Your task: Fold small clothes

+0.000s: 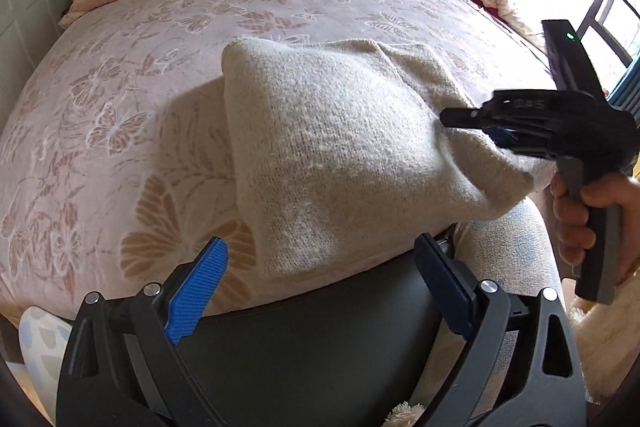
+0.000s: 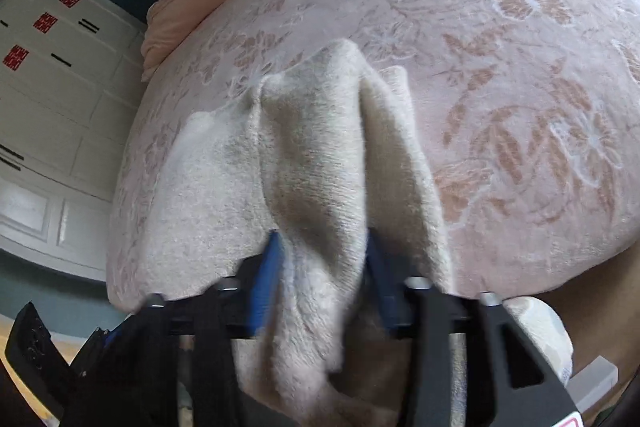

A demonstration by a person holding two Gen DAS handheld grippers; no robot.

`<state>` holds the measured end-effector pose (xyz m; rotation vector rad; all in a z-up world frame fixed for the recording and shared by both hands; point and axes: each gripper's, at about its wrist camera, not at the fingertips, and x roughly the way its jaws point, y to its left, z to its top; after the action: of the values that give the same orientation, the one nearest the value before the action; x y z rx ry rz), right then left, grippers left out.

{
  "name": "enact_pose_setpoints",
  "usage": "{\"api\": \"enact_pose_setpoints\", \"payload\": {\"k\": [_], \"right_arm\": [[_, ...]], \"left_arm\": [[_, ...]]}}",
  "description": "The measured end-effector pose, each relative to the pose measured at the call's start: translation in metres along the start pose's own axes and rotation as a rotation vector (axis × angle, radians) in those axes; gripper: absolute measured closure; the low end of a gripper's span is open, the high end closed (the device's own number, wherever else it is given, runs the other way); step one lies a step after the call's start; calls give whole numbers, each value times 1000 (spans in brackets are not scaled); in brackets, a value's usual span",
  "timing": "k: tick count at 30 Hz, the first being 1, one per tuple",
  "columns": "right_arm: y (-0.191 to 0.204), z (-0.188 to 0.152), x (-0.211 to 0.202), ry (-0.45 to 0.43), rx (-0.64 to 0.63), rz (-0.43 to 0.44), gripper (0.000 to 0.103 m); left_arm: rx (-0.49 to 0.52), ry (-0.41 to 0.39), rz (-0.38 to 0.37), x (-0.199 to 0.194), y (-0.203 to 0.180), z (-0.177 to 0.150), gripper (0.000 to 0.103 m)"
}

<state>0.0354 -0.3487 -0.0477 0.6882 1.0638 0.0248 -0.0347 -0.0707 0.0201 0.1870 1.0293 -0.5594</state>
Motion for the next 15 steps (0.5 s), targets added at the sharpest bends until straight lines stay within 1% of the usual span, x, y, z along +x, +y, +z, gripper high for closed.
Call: {"api": "enact_pose_setpoints", "payload": {"k": [1,3,4,5,6,7,8,9,10,11,12,14,15], "right_arm": [[8,3,-7,-23,-23,7,92],[29,10,-38,-123,-103,25,92],[37,18,-61,-178,-135,27,93],[34,20,-61,-180,-131,23,93],[28,23,-52,-162,-126,-11,92],[23,22,-35,-118,-145,-90,91],[18,19,-12,-57,-185,-212,90],[14,13,4,-21,-213,-311,90],[14,7,2,-42,-209,-311,90],[14,4,-7,-73,-194,-285,90],[16,3,-19,-108,-173,-257,89],[26,-2,-49,-193,-144,-231,88],[34,-5,-64,-221,-143,-196,83]], "left_arm": [[-3,1,3,0,1,-1,11],[-9,2,8,0,3,-1,11],[-14,2,8,-1,5,-1,11],[-20,0,4,0,6,-1,11],[-23,0,3,0,7,-1,11],[-24,2,3,1,7,-1,11],[-25,5,-2,2,6,-1,11],[-26,7,-4,2,6,-1,11],[-24,6,-5,2,5,0,11],[-18,1,-3,-1,4,-1,11],[-16,-6,0,-3,5,-1,11],[-24,-14,1,-6,7,-1,11],[-35,-13,-4,-7,10,0,11]]}}
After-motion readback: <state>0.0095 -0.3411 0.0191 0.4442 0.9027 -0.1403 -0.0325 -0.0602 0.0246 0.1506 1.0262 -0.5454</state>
